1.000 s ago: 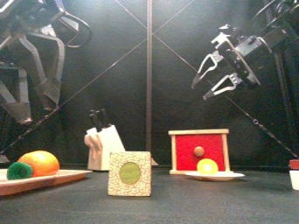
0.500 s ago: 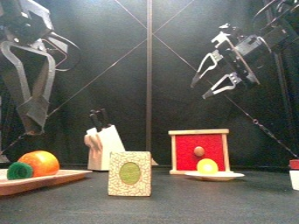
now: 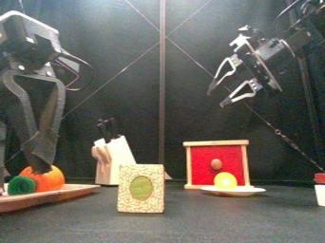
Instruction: Grab carrot top
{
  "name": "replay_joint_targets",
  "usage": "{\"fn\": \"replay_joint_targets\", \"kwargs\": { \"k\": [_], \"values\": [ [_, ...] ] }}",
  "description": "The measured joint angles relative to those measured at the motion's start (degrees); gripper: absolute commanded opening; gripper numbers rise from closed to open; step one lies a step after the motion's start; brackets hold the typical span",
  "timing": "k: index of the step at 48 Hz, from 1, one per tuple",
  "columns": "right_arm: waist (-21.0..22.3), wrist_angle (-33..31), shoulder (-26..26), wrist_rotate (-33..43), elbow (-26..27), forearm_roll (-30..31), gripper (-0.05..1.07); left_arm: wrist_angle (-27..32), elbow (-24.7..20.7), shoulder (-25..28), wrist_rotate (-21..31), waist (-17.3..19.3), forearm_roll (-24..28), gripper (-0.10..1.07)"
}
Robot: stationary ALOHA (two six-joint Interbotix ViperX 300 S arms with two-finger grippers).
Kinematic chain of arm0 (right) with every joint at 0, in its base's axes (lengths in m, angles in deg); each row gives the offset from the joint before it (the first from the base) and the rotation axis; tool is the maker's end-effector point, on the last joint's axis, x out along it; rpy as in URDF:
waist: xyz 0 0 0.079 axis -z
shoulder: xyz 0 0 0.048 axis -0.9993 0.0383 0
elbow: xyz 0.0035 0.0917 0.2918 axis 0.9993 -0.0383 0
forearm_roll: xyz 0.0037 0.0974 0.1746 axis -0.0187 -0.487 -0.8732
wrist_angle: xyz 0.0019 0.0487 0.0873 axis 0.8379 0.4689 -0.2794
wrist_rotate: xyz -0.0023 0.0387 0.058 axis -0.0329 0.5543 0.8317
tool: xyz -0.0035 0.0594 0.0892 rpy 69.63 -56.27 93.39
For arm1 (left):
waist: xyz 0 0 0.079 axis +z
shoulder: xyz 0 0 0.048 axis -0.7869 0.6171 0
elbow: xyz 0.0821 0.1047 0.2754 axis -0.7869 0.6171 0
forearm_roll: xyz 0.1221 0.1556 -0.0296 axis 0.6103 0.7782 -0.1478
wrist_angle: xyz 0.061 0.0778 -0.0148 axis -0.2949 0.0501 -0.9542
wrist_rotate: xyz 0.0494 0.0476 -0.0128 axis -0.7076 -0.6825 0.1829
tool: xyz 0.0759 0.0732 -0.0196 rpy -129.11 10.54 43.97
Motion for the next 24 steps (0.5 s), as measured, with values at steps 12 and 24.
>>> {"fn": "replay_joint_targets", "kwargs": {
  "k": [12, 24],
  "values": [
    [0.0, -0.1, 0.1, 0.0, 0.0, 0.0, 0.89, -0.2, -0.1, 0.5, 0.0, 1.4, 0.1, 0.97],
    [0.0, -0.1, 0.1, 0.1, 0.0, 0.0, 0.89, -0.7, -0.1, 0.7, 0.0, 2.1, -0.1, 0.92]
  ]
}}
